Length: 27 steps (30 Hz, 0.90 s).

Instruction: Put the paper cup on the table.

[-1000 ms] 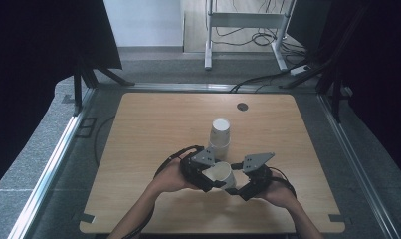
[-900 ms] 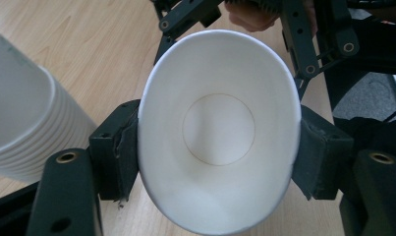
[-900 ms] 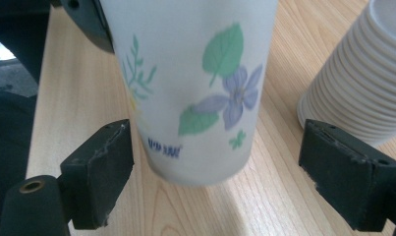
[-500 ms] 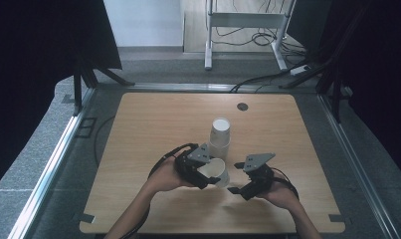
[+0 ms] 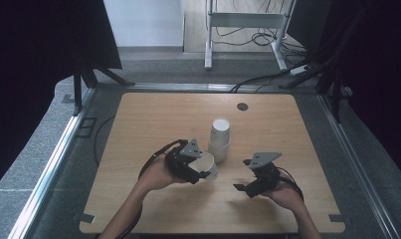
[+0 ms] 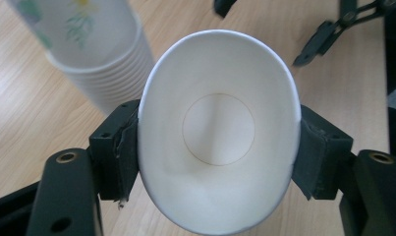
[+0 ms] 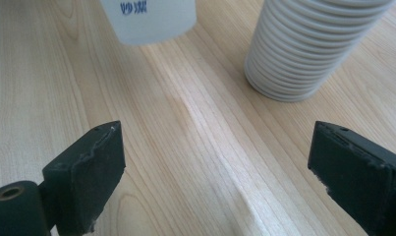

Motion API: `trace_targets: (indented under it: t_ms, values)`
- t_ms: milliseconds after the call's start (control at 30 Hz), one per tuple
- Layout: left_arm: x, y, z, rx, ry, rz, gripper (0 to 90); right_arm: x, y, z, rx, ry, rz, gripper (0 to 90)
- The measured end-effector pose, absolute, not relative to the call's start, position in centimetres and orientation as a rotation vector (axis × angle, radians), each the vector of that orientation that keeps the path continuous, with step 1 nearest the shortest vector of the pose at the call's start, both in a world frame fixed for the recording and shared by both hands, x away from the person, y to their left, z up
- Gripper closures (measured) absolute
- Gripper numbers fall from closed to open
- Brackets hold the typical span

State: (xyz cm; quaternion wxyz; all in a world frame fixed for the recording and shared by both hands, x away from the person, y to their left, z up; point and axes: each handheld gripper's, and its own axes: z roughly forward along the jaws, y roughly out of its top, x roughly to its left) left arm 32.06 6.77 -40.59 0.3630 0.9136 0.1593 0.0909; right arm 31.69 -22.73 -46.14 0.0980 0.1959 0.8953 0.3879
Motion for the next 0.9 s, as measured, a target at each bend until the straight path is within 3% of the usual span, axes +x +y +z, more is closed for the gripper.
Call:
trace_targets:
  t_ms: [900]
  values:
    - [33.4, 10.4, -41.4, 2.408, 0.648, 0.349, 29.0, 31.7, -26.2, -46.3, 0.772, 2.533, 1.160, 7.1]
